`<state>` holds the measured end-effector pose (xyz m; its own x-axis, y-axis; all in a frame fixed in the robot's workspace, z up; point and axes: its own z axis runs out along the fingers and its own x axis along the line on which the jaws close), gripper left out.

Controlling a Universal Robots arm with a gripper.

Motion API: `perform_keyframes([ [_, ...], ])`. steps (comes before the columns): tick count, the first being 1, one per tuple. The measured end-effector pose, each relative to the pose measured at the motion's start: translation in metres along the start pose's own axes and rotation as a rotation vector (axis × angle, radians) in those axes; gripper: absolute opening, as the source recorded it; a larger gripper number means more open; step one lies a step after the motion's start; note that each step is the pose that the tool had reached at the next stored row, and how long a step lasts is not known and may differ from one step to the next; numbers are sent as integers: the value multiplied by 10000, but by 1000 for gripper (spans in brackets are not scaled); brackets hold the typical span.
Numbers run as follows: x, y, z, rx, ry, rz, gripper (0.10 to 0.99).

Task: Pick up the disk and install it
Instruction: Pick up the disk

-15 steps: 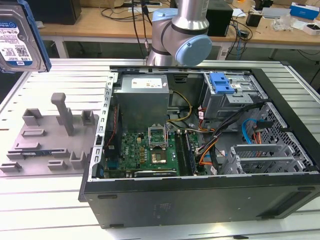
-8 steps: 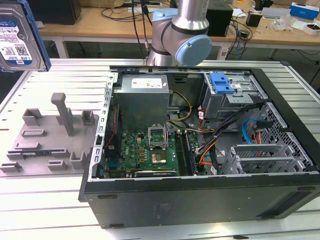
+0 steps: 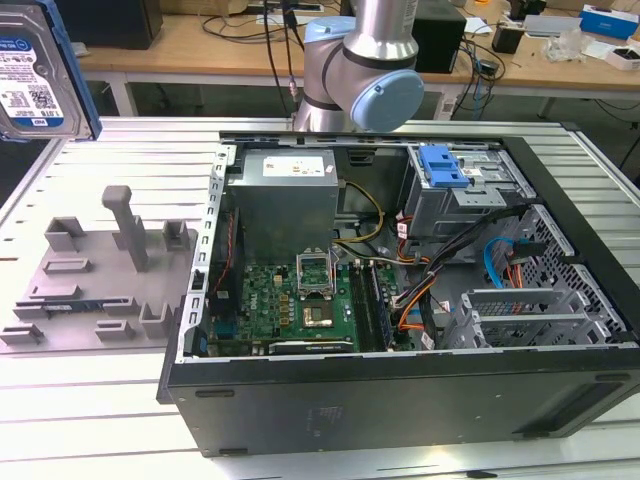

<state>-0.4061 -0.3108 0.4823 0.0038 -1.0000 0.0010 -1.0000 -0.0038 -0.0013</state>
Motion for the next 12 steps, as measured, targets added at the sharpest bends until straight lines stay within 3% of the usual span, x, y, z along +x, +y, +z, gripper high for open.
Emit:
perform_keyframes([
  [2,3,-9,-1,-1,0,10,365],
  [6,33,-117,0,0,0,17,365],
  [12,120,-222,-4,-1,1,15,365],
])
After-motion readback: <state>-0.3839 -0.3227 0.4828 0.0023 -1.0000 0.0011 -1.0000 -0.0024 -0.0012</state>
